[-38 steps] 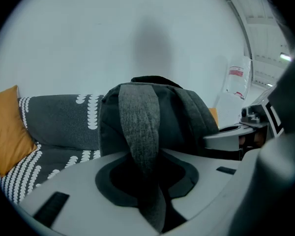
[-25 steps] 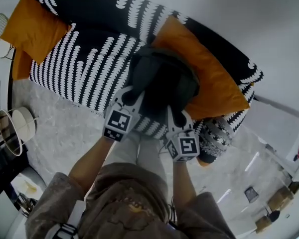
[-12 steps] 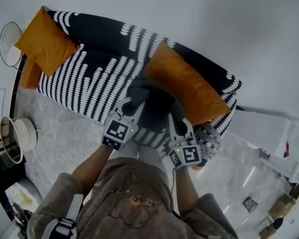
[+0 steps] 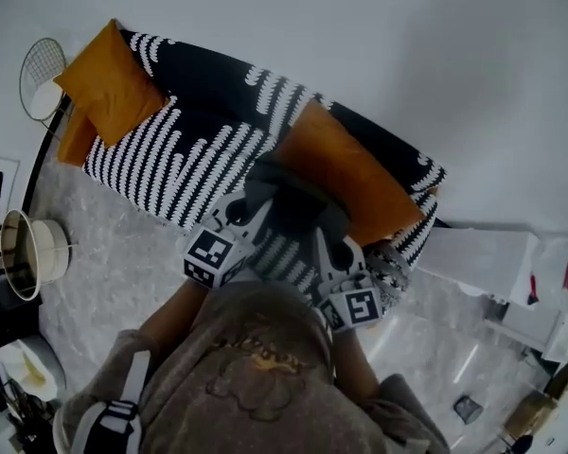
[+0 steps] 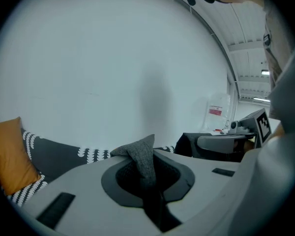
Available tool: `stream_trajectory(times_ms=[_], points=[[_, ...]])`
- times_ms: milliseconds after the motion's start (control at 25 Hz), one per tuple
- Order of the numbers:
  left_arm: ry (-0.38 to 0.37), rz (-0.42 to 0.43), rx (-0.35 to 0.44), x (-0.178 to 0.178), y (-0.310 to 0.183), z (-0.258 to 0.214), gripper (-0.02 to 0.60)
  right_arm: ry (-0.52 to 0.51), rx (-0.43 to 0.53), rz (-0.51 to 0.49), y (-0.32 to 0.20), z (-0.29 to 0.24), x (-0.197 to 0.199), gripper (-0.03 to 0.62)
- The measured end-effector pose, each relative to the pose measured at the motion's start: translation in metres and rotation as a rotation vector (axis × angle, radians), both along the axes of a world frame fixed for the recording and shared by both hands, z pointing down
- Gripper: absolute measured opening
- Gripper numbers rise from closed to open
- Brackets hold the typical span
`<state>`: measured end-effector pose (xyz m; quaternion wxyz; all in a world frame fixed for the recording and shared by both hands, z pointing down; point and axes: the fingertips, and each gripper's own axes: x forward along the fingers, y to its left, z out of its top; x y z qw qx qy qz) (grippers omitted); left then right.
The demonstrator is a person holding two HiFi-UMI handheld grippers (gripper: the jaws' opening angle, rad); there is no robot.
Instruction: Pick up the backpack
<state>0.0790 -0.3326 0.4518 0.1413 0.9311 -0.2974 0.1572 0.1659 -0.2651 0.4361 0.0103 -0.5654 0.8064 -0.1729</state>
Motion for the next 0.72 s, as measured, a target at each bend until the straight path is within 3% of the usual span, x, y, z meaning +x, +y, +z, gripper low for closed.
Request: stream_trajectory(times_ms=[360, 720], points=[[0.061, -0.032, 0.168, 0.016, 0.014, -0.080, 0.029, 0.042, 0.159, -0.028, 0.009, -0.071, 0.020, 0.028], [0.079, -0.031, 0.162, 0.010, 0.042, -0.101, 0.029, 0.027, 0.216, -0.033, 0.024, -0.101, 0.017, 0.028]])
